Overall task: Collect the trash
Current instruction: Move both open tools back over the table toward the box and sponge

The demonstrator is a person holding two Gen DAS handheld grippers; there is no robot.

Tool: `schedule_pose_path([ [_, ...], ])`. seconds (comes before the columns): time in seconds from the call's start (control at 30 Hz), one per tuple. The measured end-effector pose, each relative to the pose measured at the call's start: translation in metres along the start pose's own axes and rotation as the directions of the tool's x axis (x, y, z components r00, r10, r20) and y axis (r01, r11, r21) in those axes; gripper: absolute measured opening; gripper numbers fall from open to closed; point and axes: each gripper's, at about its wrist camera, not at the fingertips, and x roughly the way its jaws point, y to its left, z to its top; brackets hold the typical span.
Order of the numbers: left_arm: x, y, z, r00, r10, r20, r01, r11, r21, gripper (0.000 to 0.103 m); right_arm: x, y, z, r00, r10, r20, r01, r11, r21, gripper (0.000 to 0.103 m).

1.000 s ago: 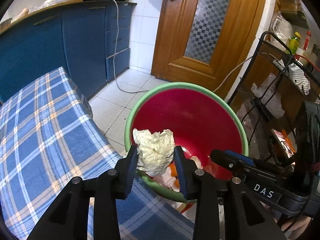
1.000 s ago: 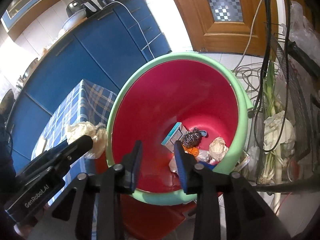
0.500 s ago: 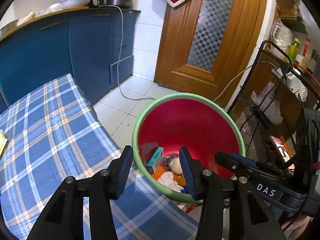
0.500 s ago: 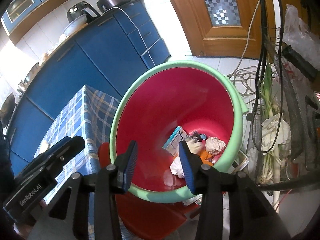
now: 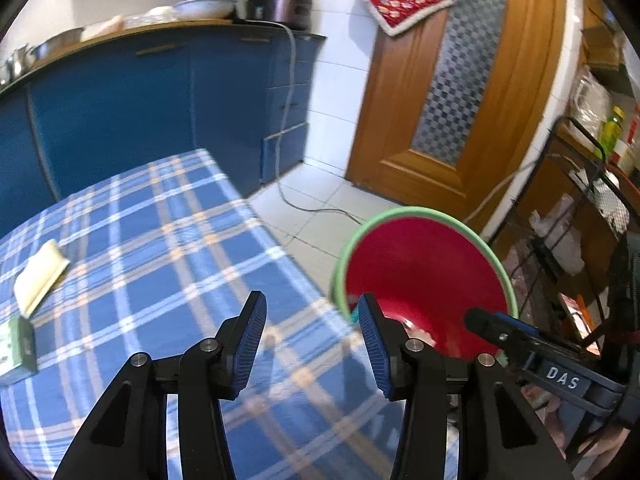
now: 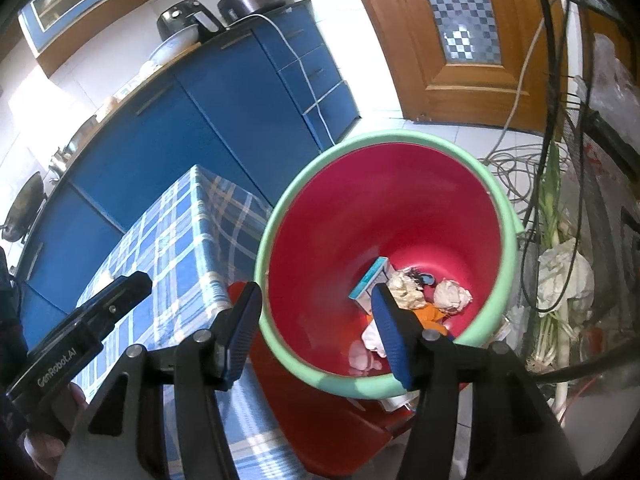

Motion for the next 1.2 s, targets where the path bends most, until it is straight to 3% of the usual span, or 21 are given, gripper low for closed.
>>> schedule_pose_path([
  [0.37, -0.03, 0.077, -0.009, 0.992, 0.125, 0.026, -0.121, 0.984, -0.131, 0.049, 0.005, 0.052, -0.002, 0.999, 0.05, -0.005, -0.05, 0.994, -0.093, 0.062],
  [0.63, -0.031, 0.137, -0.024, 0.979, 0.203, -0.007, -0.197, 0.946, -0.259, 0.049, 0.01, 0.086, -0.01, 0.996, 0.079, -0.031, -0.083, 0.984, -0.155, 0.062],
  [1.2, -0.052, 0.208, -0.058, 0.951, 0.304, -0.059, -0.303, 0.874, -0.381, 0.049, 0.024, 0.13, -0.021, 0.991, 0.106, -0.08, -0.122, 0.965, -0.234, 0.062],
])
